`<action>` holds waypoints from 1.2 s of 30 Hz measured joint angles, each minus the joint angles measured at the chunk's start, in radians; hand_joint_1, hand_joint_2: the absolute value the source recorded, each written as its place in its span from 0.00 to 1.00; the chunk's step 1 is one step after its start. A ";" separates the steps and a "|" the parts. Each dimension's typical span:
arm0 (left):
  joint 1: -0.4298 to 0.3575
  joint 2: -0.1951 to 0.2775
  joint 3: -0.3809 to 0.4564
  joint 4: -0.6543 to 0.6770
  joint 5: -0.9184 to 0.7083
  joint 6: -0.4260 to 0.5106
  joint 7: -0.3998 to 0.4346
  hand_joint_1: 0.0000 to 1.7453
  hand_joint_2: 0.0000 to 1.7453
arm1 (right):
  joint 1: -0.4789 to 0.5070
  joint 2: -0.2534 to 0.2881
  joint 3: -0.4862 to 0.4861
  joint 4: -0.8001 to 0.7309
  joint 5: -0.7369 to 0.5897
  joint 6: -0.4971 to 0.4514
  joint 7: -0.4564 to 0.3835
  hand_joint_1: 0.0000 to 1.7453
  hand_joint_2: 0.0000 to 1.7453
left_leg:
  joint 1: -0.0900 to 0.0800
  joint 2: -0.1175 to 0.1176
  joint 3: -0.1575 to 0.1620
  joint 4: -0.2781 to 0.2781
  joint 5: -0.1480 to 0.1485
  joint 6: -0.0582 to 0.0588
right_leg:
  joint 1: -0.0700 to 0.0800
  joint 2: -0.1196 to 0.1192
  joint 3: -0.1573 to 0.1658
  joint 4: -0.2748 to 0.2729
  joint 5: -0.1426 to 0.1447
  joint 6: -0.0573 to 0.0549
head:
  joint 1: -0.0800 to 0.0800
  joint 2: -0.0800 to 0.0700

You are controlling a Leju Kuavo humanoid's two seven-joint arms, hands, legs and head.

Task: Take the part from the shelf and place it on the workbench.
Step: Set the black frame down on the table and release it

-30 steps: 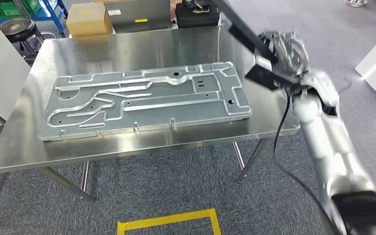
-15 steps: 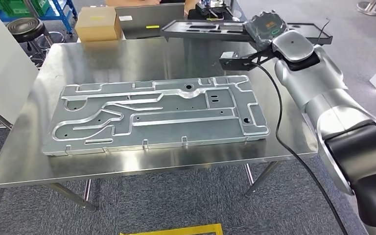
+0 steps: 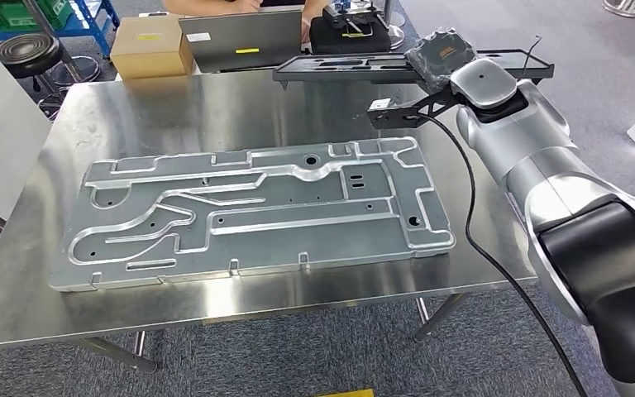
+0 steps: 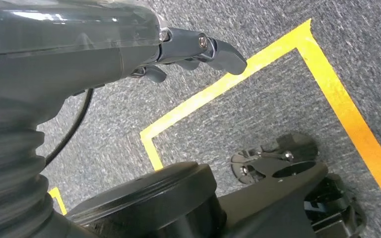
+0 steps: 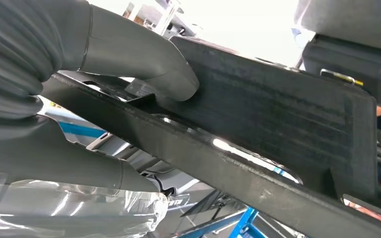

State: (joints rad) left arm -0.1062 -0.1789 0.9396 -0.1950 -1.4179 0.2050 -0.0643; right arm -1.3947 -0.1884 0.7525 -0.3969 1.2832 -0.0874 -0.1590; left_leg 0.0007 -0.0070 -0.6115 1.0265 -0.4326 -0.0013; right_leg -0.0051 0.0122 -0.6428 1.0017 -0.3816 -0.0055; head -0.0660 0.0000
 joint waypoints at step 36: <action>-0.008 -0.011 -0.015 0.000 0.008 0.011 -0.020 0.00 0.00 | -0.054 0.023 -0.024 0.024 -0.085 0.010 -0.011 0.00 0.00 | 0.021 -0.002 0.010 -0.004 0.004 0.018 | -0.019 -0.007 -0.006 0.056 -0.052 0.052 | 0.000 0.000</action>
State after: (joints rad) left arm -0.1139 -0.1903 0.9247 -0.1949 -1.4103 0.2159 -0.0845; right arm -1.4484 -0.1653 0.7286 -0.3725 1.1977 -0.0774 -0.1703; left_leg 0.0217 -0.0090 -0.6019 1.0229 -0.4284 0.0162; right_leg -0.0236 0.0050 -0.6485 1.0574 -0.4339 0.0464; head -0.0660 0.0000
